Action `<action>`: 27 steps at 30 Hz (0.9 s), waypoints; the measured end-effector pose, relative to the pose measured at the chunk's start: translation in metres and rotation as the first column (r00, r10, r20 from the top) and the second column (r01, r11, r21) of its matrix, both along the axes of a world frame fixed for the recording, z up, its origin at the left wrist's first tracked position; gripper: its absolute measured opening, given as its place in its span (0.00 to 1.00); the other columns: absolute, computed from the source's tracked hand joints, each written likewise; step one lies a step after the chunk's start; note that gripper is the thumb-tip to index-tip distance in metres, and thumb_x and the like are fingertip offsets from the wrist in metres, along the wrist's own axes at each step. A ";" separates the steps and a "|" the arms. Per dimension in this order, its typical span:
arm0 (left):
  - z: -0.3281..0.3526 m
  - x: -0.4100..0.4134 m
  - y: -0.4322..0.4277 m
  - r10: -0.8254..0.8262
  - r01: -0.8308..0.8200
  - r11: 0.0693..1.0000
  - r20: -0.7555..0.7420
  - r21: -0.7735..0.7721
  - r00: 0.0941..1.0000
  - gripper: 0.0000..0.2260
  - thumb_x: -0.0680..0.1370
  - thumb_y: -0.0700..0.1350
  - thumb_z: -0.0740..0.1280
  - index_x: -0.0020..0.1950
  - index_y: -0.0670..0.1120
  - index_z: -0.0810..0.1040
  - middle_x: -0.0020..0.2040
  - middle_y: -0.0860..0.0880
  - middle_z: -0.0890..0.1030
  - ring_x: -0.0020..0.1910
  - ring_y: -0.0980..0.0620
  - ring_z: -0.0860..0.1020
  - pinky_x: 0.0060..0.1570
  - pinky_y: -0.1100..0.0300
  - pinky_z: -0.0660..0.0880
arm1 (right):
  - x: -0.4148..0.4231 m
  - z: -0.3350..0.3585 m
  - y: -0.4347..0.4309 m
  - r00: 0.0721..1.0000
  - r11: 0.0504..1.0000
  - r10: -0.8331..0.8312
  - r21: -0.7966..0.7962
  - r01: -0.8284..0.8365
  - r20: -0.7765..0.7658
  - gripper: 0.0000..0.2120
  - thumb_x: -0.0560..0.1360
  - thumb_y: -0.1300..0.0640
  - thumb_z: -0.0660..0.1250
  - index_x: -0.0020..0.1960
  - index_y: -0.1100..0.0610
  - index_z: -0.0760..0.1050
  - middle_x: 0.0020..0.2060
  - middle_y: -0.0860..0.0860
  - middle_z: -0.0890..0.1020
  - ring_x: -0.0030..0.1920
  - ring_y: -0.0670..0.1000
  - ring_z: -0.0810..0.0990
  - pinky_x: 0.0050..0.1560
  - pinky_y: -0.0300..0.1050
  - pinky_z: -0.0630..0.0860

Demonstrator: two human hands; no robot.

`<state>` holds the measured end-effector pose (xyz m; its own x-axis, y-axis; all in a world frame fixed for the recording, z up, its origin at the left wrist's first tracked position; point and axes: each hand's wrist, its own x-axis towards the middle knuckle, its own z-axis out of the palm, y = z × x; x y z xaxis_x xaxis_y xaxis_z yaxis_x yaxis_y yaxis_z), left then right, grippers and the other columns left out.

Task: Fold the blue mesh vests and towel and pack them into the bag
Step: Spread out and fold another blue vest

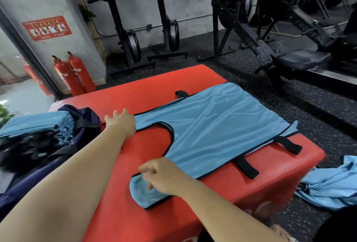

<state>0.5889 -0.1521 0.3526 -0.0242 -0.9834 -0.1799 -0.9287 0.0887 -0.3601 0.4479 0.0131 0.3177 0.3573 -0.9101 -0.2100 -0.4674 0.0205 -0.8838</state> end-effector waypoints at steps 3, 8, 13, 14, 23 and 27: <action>-0.003 -0.034 0.021 -0.102 0.071 0.992 -0.341 -0.102 0.935 0.17 0.79 0.38 0.57 0.67 0.46 0.74 0.65 0.44 0.71 0.66 0.40 0.71 0.63 0.46 0.70 | -0.035 0.005 -0.014 0.970 0.970 -0.229 -0.102 0.220 -0.085 0.12 0.78 0.58 0.60 0.52 0.51 0.82 0.45 0.44 0.83 0.48 0.51 0.82 0.53 0.46 0.78; -0.041 -0.105 0.067 -0.156 0.195 0.981 -0.674 -0.018 0.722 0.15 0.81 0.38 0.57 0.67 0.42 0.72 0.62 0.42 0.77 0.59 0.40 0.76 0.58 0.51 0.73 | -0.117 -0.007 -0.018 0.652 0.803 -0.586 -0.447 0.393 -0.480 0.14 0.78 0.57 0.58 0.60 0.51 0.77 0.57 0.53 0.81 0.60 0.57 0.76 0.55 0.48 0.72; -0.079 -0.120 0.078 -0.176 0.231 0.973 -0.604 0.014 0.777 0.28 0.85 0.54 0.50 0.80 0.41 0.49 0.80 0.44 0.53 0.79 0.48 0.50 0.77 0.55 0.47 | -0.164 -0.030 -0.017 0.454 0.823 -0.566 -0.508 0.255 -0.688 0.16 0.79 0.48 0.59 0.64 0.54 0.71 0.60 0.54 0.74 0.61 0.56 0.71 0.58 0.50 0.69; -0.082 -0.114 0.078 -0.164 0.216 0.976 -0.577 0.023 0.801 0.31 0.84 0.58 0.48 0.80 0.42 0.45 0.81 0.46 0.48 0.80 0.50 0.46 0.77 0.55 0.43 | -0.166 -0.032 -0.016 0.465 0.844 -0.534 -0.473 0.252 -0.706 0.18 0.79 0.45 0.58 0.64 0.54 0.71 0.60 0.54 0.72 0.62 0.57 0.70 0.58 0.51 0.69; -0.071 -0.040 0.080 -0.235 0.246 0.966 -0.124 0.083 0.964 0.40 0.77 0.71 0.41 0.79 0.48 0.35 0.81 0.50 0.42 0.79 0.54 0.39 0.76 0.49 0.35 | -0.131 -0.032 -0.005 0.725 0.910 -0.353 -0.397 0.119 -0.592 0.15 0.80 0.50 0.57 0.62 0.55 0.73 0.60 0.55 0.72 0.64 0.57 0.68 0.59 0.50 0.70; -0.060 -0.050 0.093 -0.217 0.226 0.971 -0.101 0.079 0.971 0.34 0.82 0.64 0.44 0.79 0.48 0.34 0.81 0.47 0.41 0.79 0.52 0.38 0.75 0.47 0.34 | -0.155 -0.025 -0.001 0.805 0.884 -0.377 -0.438 0.165 -0.458 0.13 0.79 0.57 0.59 0.61 0.51 0.76 0.58 0.51 0.77 0.62 0.54 0.72 0.60 0.48 0.71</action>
<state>0.5393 -0.0589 0.2927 -0.2598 -0.9319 -0.2533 -0.9107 0.3237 -0.2568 0.2931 0.0122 0.2925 0.0183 -0.9972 0.0723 -0.8764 -0.0508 -0.4790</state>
